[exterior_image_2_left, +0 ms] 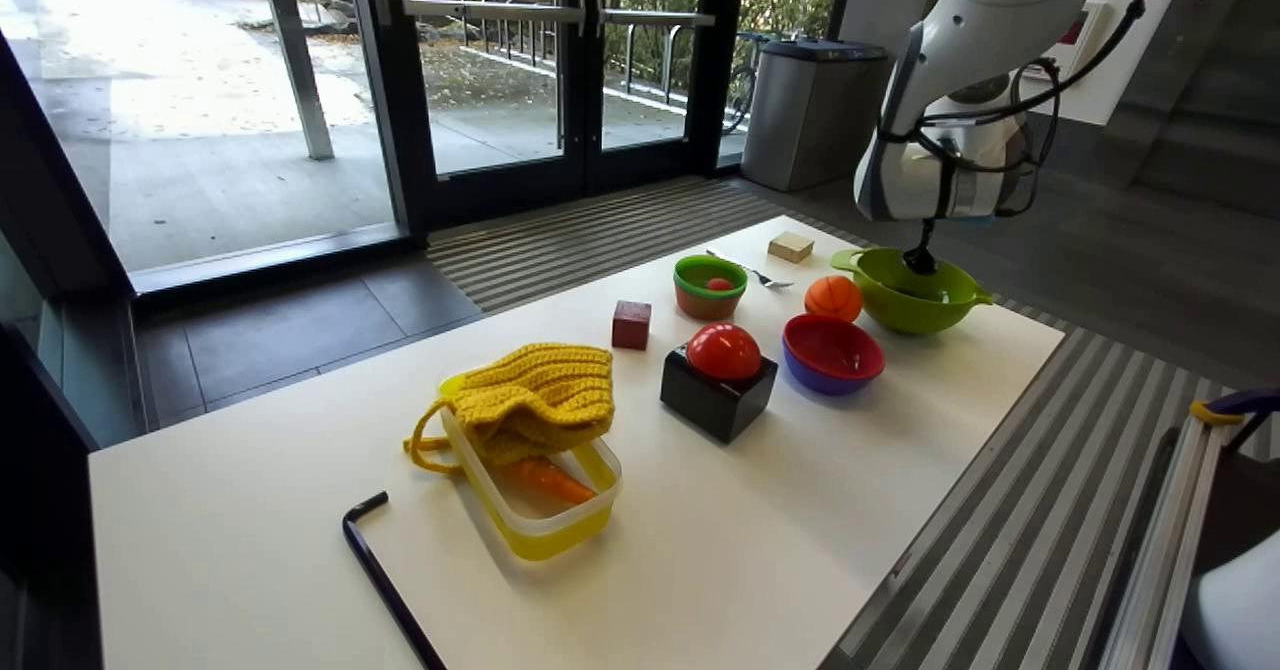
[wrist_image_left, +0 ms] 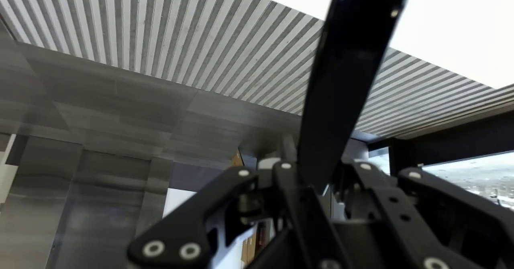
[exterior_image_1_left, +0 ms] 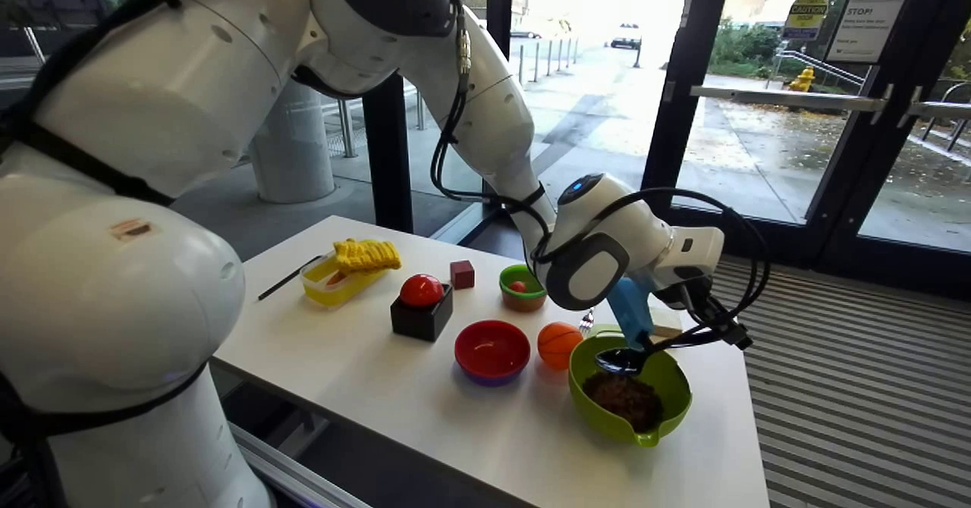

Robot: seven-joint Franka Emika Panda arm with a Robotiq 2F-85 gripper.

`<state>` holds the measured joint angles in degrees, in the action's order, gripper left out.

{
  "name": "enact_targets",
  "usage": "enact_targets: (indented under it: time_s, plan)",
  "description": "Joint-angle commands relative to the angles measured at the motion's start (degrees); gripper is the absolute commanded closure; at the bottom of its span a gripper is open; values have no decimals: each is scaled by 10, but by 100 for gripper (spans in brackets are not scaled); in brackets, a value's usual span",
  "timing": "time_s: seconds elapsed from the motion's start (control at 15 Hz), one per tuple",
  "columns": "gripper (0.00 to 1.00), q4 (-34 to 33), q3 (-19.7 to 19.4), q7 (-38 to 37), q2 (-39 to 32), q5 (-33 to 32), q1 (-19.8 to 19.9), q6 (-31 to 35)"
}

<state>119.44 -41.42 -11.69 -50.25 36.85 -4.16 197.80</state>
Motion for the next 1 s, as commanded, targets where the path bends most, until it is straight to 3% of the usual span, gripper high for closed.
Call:
enact_targets:
  time_s: [0.0,0.07,0.13,0.2,0.4,0.8,0.93]
  plan:
    - [94,-27,-14,-19,-62,29,-15,1]
    - [94,-31,-14,-20,-73,33,-15,1]
    - [81,-34,-14,-21,-82,38,-16,1]
    - [52,-35,-11,-22,-86,39,-14,1]
    - [41,-38,-7,-22,-93,45,-12,1]
    - [2,-5,23,2,-42,10,12,1]
    - [0,20,41,15,-10,-13,28,1]
